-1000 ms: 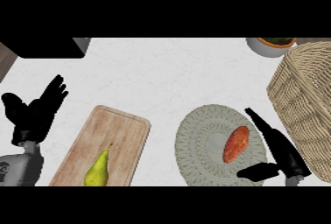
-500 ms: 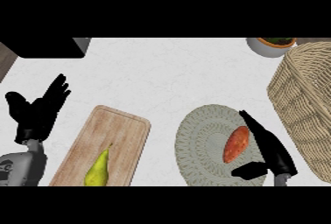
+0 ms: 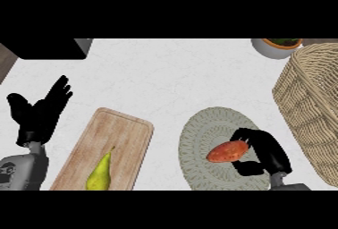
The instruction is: Pick the sweet potato from the placemat and place it in the basket
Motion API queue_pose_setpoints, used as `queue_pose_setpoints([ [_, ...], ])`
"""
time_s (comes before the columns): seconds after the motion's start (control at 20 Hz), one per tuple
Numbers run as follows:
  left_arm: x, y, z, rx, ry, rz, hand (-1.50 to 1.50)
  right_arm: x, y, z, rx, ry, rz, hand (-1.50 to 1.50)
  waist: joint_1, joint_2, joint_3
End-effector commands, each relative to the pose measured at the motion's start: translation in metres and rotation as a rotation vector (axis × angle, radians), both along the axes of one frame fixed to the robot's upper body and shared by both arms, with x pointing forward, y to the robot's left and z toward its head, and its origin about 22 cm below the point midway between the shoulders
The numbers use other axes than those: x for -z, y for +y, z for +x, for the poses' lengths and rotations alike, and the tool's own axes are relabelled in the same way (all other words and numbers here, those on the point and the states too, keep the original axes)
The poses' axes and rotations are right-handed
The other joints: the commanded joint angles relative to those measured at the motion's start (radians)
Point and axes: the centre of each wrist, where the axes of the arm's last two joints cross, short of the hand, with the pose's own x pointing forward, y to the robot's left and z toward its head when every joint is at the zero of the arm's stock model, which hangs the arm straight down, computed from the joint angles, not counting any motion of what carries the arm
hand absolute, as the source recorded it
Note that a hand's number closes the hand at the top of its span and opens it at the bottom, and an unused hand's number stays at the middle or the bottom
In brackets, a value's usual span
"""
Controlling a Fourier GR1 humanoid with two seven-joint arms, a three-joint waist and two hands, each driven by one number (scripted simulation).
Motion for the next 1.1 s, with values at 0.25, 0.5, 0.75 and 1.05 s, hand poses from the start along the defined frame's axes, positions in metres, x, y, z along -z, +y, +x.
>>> queue_pose_setpoints([
  [0.25,0.002,-0.003,-0.005,0.043,0.001,0.008,0.0,-0.005,0.06,0.048,0.237,0.042,-0.012,1.5,0.035,0.009,0.001],
  [0.5,-0.01,-0.012,0.004,0.07,-0.031,0.005,0.0,-0.035,0.056,0.082,0.679,0.018,-0.002,1.5,0.089,0.023,-0.001],
  [0.75,-0.008,-0.026,0.011,0.112,-0.01,0.004,0.0,-0.073,0.094,0.127,0.883,-0.033,0.036,1.5,0.122,0.028,0.002],
  [1.05,-0.015,-0.024,0.02,0.109,-0.022,0.006,0.0,-0.134,0.133,0.15,0.92,-0.464,0.248,1.5,0.123,0.028,0.001],
])
